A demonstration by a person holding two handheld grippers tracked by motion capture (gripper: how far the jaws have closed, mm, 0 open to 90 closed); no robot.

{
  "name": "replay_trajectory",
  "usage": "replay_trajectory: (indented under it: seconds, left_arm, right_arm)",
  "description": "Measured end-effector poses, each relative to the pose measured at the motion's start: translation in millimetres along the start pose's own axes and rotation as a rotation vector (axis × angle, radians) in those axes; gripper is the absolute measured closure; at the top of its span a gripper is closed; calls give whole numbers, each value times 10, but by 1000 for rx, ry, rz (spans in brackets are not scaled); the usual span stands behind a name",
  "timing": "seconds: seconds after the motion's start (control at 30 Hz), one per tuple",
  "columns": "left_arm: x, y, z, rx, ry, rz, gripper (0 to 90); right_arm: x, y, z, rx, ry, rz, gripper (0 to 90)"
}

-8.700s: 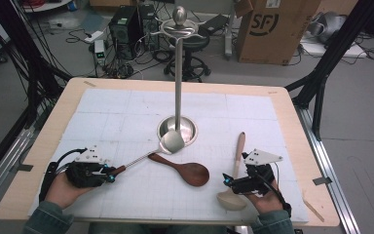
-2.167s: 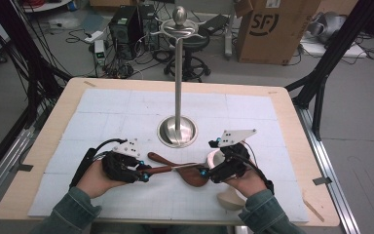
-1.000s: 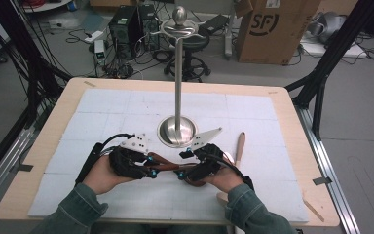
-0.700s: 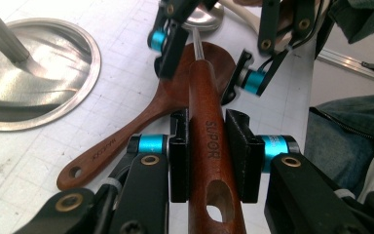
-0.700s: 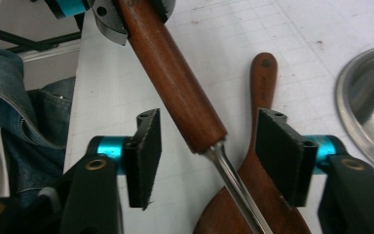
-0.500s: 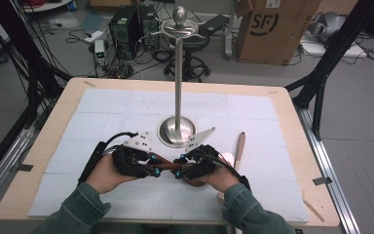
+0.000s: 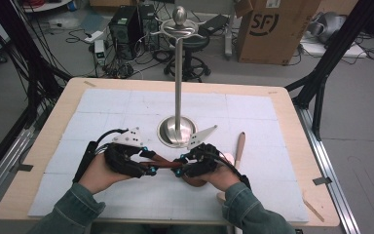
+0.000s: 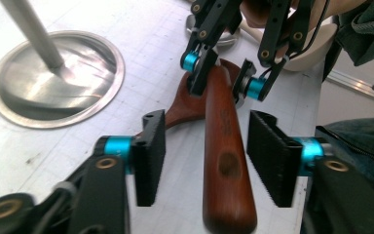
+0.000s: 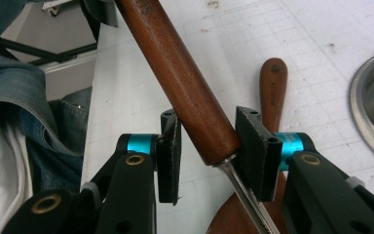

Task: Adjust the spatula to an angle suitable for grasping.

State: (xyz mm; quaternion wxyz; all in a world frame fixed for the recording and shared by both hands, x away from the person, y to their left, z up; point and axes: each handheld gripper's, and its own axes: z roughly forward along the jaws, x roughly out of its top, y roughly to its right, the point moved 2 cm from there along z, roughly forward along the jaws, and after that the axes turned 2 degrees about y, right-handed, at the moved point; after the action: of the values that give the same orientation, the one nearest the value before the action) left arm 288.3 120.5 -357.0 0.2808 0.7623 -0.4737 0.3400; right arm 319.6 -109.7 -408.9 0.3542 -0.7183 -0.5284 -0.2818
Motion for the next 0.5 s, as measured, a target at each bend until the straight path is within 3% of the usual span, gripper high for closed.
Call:
replay_trajectory:
  seconds: [0.27, 0.5]
  left_arm:
    - [-111, -76, -120, 39, 32, -31, 385]
    - [-211, -118, -179, 50, 32, -43, 367]
  right_arm:
    - [31, 18, -64, -4, 38, 26, 635]
    - [89, 36, -121, -15, 51, 26, 649]
